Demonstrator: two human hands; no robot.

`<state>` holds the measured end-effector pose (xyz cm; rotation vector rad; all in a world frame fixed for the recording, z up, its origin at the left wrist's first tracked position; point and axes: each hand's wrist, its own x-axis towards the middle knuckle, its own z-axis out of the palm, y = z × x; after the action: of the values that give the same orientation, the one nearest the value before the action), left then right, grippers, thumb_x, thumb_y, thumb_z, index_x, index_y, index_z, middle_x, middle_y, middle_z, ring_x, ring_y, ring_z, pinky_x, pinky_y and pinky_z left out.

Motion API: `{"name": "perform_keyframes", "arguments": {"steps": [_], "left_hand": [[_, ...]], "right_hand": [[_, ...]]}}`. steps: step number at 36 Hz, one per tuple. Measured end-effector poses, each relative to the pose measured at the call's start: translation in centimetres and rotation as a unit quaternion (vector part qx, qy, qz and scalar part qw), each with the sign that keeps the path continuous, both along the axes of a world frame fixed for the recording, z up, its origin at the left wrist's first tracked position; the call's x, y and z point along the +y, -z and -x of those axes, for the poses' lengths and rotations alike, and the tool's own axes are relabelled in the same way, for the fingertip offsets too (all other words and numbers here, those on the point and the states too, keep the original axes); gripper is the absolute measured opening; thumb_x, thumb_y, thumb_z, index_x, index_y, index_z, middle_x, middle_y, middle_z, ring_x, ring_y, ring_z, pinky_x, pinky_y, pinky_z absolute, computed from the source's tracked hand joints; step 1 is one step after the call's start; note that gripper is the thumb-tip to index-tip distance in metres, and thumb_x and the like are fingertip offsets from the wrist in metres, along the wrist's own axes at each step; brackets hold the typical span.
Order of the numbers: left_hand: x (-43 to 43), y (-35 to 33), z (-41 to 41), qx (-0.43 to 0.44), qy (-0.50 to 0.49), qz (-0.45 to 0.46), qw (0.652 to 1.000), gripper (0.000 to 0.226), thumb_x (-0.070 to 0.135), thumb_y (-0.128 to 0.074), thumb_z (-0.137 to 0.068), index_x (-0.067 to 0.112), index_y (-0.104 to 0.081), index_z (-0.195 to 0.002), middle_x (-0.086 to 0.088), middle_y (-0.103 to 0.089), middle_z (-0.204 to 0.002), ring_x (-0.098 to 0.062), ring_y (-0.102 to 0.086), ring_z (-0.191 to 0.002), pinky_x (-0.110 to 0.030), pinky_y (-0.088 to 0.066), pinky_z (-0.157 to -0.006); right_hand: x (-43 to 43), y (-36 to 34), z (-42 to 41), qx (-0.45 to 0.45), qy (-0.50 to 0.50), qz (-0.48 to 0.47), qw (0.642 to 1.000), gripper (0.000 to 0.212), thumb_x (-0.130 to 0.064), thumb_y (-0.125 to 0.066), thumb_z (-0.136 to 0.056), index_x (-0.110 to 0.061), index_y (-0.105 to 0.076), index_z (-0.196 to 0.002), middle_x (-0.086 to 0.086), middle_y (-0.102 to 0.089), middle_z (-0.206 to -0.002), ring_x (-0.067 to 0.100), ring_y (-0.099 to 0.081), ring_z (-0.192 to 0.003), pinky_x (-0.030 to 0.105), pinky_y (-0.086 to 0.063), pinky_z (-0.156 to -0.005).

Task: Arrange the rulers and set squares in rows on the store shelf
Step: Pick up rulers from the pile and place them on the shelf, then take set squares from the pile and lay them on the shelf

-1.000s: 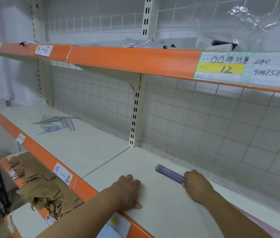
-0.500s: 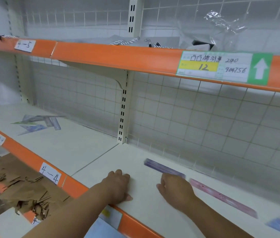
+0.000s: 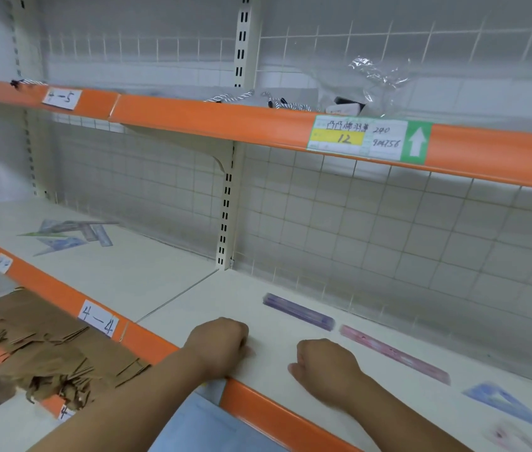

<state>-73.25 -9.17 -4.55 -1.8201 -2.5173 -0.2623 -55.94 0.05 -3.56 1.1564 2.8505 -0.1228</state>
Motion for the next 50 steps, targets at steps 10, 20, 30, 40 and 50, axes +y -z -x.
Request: {"name": "perform_keyframes", "arguments": {"steps": [10,20,30,40,50], "left_hand": [[-1.0,-1.0,-1.1,0.003,-0.003,-0.024,1.0,0.024,0.036,-0.044,-0.097,0.017,-0.058,-0.1,0.0,-0.061,-0.106,-0.02,-0.055,-0.101,-0.026,-0.036,-0.07],[-2.9,-1.5,0.4,0.009,0.01,-0.026,1.0,0.025,0.036,-0.044,-0.097,0.016,-0.058,-0.102,0.002,-0.052,-0.095,-0.02,-0.055,-0.1,-0.026,-0.036,-0.07],[-7.0,-2.8,7.5,0.013,0.001,-0.018,1.0,0.027,0.038,-0.044,-0.098,0.016,-0.058,-0.105,-0.002,-0.06,-0.113,-0.022,-0.053,-0.108,-0.029,-0.039,-0.077],[-14.9,-4.1,19.7,0.03,-0.01,-0.011,0.999,0.028,0.036,-0.046,-0.097,0.013,-0.06,-0.106,-0.005,-0.062,-0.113,-0.023,-0.055,-0.106,-0.032,-0.044,-0.079],[-21.2,-3.2,30.8,-0.002,-0.069,-0.012,0.998,0.022,0.04,-0.05,-0.095,0.021,-0.049,-0.083,0.004,-0.051,-0.085,-0.018,-0.052,-0.083,-0.029,-0.042,-0.068]], "right_hand": [[-1.0,-0.3,-0.8,0.015,-0.015,-0.024,0.999,0.02,-0.038,-0.044,-0.095,-0.02,-0.045,-0.086,-0.002,-0.049,-0.088,0.02,-0.046,-0.081,0.029,-0.037,-0.069],[-2.7,-1.0,0.9,0.021,-0.023,-0.035,0.999,0.019,-0.037,-0.044,-0.095,-0.019,-0.047,-0.089,0.0,-0.05,-0.09,0.021,-0.047,-0.082,0.029,-0.039,-0.07],[-6.4,-1.9,9.2,0.033,-0.033,-0.055,0.997,0.027,-0.038,-0.045,-0.094,-0.015,-0.057,-0.101,0.006,-0.062,-0.111,0.028,-0.057,-0.104,0.029,-0.036,-0.071],[-13.0,-2.7,22.5,0.062,-0.077,-0.064,0.993,0.02,-0.035,-0.045,-0.094,-0.017,-0.051,-0.089,0.007,-0.063,-0.106,0.027,-0.056,-0.094,0.03,-0.037,-0.069],[-17.4,-2.5,34.3,0.063,-0.147,-0.052,0.986,0.018,-0.036,-0.045,-0.094,-0.019,-0.048,-0.089,0.004,-0.055,-0.094,0.024,-0.054,-0.092,0.028,-0.036,-0.069]]}}
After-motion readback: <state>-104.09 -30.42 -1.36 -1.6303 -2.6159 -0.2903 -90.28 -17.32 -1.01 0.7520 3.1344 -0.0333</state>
